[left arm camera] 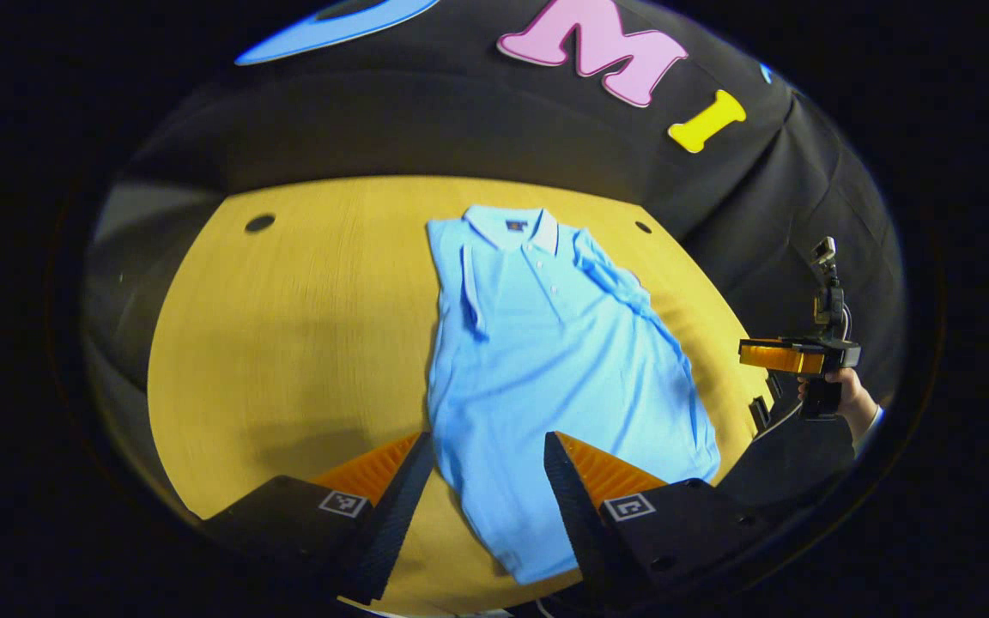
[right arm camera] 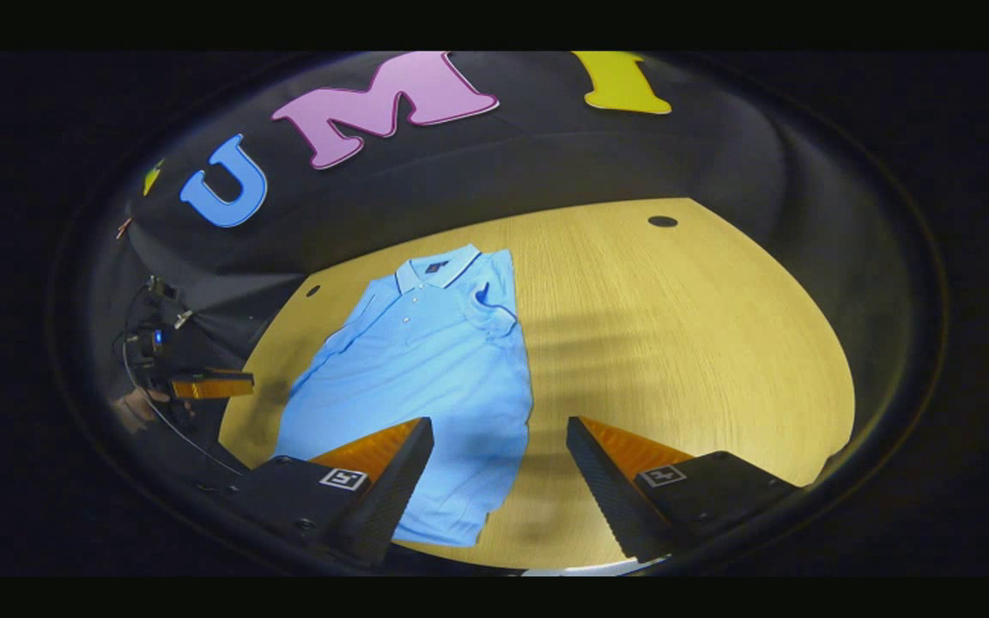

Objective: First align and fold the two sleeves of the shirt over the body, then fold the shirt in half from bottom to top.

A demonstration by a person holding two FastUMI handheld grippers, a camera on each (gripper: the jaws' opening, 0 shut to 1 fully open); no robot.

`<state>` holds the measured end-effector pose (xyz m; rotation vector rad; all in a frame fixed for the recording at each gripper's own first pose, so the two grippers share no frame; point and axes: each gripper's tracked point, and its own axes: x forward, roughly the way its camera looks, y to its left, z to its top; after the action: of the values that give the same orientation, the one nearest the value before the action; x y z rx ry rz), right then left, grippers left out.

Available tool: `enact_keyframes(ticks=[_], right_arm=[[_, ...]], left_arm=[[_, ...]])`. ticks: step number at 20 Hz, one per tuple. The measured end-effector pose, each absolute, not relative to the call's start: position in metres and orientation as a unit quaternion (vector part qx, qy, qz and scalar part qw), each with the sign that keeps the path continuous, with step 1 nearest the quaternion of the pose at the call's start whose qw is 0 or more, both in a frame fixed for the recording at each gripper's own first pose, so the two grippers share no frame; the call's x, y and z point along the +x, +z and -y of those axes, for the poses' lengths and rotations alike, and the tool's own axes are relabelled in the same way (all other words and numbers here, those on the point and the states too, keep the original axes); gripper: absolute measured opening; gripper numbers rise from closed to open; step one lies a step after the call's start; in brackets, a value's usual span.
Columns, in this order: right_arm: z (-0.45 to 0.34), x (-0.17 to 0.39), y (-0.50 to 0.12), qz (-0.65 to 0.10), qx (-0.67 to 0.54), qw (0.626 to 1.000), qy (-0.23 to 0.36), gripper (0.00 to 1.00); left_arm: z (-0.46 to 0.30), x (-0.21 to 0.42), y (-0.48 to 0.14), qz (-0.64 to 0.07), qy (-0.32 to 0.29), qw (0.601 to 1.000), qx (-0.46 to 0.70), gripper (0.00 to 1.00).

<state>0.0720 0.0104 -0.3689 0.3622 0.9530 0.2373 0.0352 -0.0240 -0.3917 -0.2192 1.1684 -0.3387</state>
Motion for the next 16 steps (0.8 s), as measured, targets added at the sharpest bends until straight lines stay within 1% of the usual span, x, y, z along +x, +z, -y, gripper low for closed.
enact_keyframes(ticks=[4, 8, 11, 12, 13, 14, 15, 16], right_arm=[[-0.024, 0.025, -0.388, -0.475, 0.169, 0.855, 0.117, 0.98], [-0.031, -0.017, -0.408, -0.511, 0.171, 0.835, 0.112, 0.98], [-0.049, -0.046, -0.42, -0.541, 0.199, 0.809, 0.113, 0.98], [-0.056, -0.052, -0.425, -0.552, 0.205, 0.8, 0.115, 0.92], [-0.06, -0.055, -0.425, -0.557, 0.215, 0.794, 0.115, 0.98], [-0.068, -0.053, -0.427, -0.557, 0.235, 0.788, 0.115, 0.97], [-0.071, -0.05, -0.423, -0.562, 0.253, 0.779, 0.114, 0.91], [-0.078, -0.049, -0.423, -0.571, 0.271, 0.767, 0.113, 0.94]], left_arm=[[0.042, -0.026, -0.413, -0.576, -0.162, 0.792, -0.119, 0.84], [0.049, -0.051, -0.43, -0.602, -0.162, 0.773, -0.118, 0.84], [0.047, -0.071, -0.44, -0.618, -0.157, 0.759, -0.133, 0.85], [0.049, -0.077, -0.444, -0.626, -0.153, 0.751, -0.144, 0.85], [0.05, -0.078, -0.445, -0.63, -0.149, 0.746, -0.155, 0.85], [0.053, -0.077, -0.445, -0.627, -0.152, 0.746, -0.166, 0.84], [0.052, -0.08, -0.445, -0.627, -0.152, 0.745, -0.171, 0.81], [0.051, -0.082, -0.445, -0.626, -0.151, 0.746, -0.173, 0.81]])
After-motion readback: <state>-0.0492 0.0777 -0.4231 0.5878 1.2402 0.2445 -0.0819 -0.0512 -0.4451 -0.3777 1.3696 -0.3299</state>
